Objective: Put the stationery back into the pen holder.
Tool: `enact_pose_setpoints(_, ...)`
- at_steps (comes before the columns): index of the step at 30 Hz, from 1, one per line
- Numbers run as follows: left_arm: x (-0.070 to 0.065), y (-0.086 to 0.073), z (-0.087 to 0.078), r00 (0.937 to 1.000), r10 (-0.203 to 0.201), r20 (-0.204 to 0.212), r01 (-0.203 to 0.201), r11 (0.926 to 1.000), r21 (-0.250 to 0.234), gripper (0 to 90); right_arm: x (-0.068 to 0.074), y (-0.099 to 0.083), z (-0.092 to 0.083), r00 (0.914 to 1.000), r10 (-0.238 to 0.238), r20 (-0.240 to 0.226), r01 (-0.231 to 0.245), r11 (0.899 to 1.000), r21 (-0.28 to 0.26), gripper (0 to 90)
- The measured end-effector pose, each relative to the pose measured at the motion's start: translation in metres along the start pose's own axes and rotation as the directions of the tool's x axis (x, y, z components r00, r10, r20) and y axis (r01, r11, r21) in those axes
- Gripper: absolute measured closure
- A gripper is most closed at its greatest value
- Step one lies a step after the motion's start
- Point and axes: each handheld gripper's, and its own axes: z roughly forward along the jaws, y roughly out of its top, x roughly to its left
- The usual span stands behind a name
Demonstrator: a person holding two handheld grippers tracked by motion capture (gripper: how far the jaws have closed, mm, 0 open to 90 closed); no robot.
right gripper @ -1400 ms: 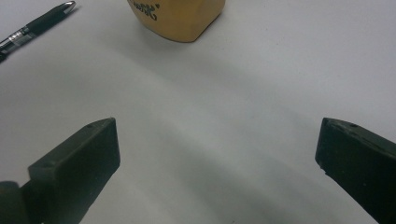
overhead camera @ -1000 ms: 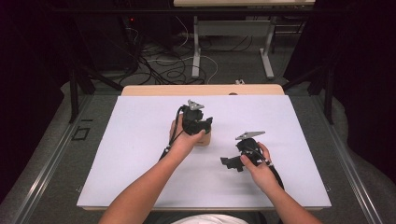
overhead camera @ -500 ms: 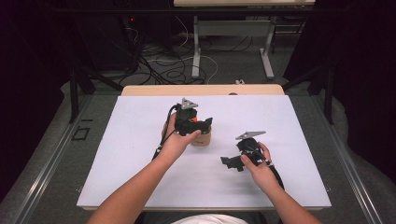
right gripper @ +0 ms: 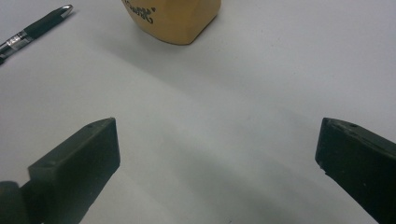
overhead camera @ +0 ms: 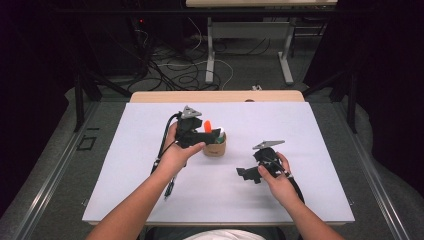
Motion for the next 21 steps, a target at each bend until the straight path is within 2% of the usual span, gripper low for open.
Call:
enact_pose_setpoints(5, 0.012, -0.012, -0.008, 0.9997, -0.023, -0.005, 0.023, 0.9997, 0.013, 22.3, -0.001, 0.0, 0.0, 1.0, 0.002, -0.003, -0.002, 1.0, 0.001, 0.0)
enact_pose_setpoints(12, 0.029, -0.028, -0.019, 0.9955, -0.089, -0.032, 0.09, 0.9956, 0.029, 22.3, 0.0, 0.0, 0.001, 1.0, -0.005, 0.004, 0.005, 1.0, 0.005, 0.0)
enact_pose_setpoints(13, 0.031, -0.03, -0.021, 0.9959, -0.084, -0.035, 0.085, 0.9958, 0.034, 22.2, 0.0, 0.0, 0.001, 1.0, -0.004, 0.004, 0.004, 1.0, 0.006, 0.0)
enact_pose_setpoints(15, 0.035, -0.034, -0.023, 0.9926, -0.117, -0.035, 0.118, 0.9922, 0.039, 22.3, 0.0, -0.001, 0.002, 1.0, 0.004, 0.001, -0.004, 1.0, 0.007, 0.0)
enact_pose_setpoints(17, 0.038, -0.038, -0.026, 0.9921, -0.121, -0.032, 0.122, 0.9919, 0.036, 22.4, 0.001, -0.001, 0.002, 1.0, 0.004, 0.0, -0.004, 1.0, 0.007, 0.0)
enact_pose_setpoints(21, 0.044, -0.045, -0.031, 0.9878, -0.154, -0.018, 0.155, 0.9854, 0.07, 22.5, 0.001, -0.001, 0.002, 1.0, -0.001, -0.001, 0.001, 1.0, 0.008, 0.0)
